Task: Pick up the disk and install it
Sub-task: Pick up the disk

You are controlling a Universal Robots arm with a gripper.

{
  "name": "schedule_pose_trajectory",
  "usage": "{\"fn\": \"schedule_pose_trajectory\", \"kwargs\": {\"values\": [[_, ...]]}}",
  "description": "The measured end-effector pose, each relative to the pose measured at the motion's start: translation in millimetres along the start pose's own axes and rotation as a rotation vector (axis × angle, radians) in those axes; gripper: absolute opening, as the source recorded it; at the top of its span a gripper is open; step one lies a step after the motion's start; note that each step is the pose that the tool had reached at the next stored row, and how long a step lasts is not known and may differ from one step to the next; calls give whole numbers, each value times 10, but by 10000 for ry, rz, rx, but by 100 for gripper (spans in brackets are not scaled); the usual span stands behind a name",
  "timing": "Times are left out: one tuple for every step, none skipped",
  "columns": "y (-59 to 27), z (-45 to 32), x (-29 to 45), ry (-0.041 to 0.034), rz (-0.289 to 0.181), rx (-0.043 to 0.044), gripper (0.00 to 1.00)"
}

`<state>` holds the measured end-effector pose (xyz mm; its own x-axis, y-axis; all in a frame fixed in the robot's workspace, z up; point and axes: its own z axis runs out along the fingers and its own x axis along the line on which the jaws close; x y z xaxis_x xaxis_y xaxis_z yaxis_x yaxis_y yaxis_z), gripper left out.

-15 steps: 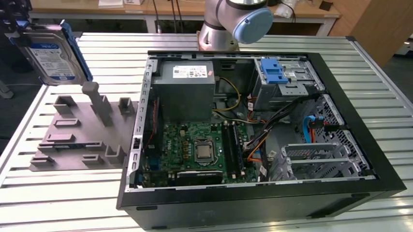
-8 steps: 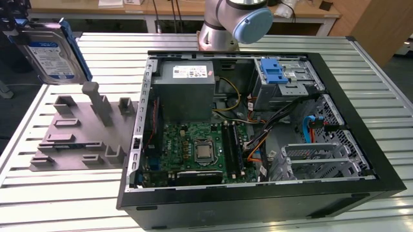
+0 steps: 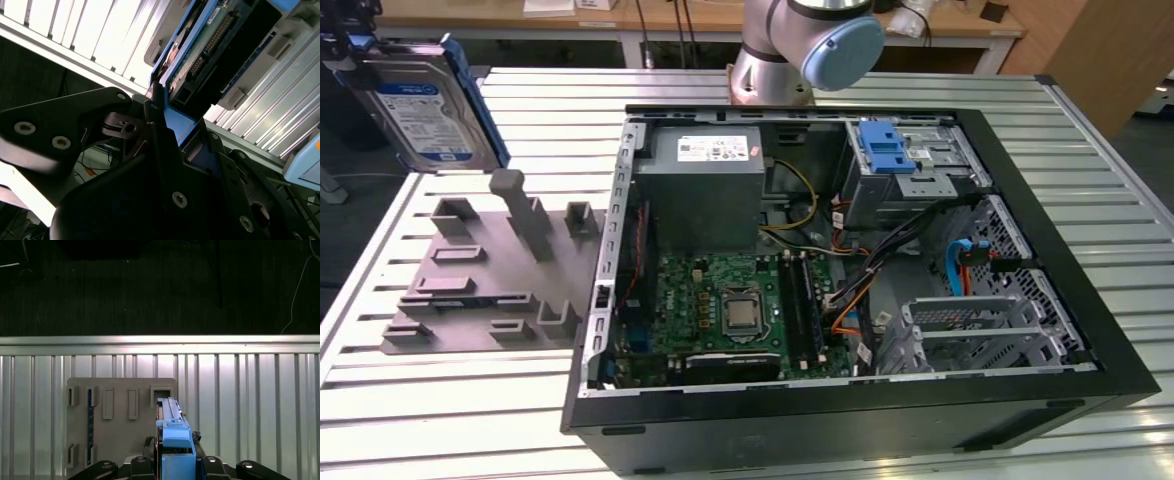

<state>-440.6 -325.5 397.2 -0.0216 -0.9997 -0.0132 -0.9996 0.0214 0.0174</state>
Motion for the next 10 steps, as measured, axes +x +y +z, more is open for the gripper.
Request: {"fn": "schedule_pose_trajectory", "kwargs": {"values": [[0, -3, 0, 0, 0, 1, 36], [0, -5, 0, -1, 0, 2, 36], [0, -9, 0, 0, 0, 1, 36], [0, -12, 0, 0, 0, 0, 36], [0, -14, 0, 0, 0, 1, 36], [1, -17, 0, 0, 0, 0, 36], [0, -20, 0, 0, 0, 0, 36], [0, -22, 0, 0, 0, 0, 36], [0, -24, 0, 0, 0, 1, 36], [0, -27, 0, 0, -1, 0, 36]]}}
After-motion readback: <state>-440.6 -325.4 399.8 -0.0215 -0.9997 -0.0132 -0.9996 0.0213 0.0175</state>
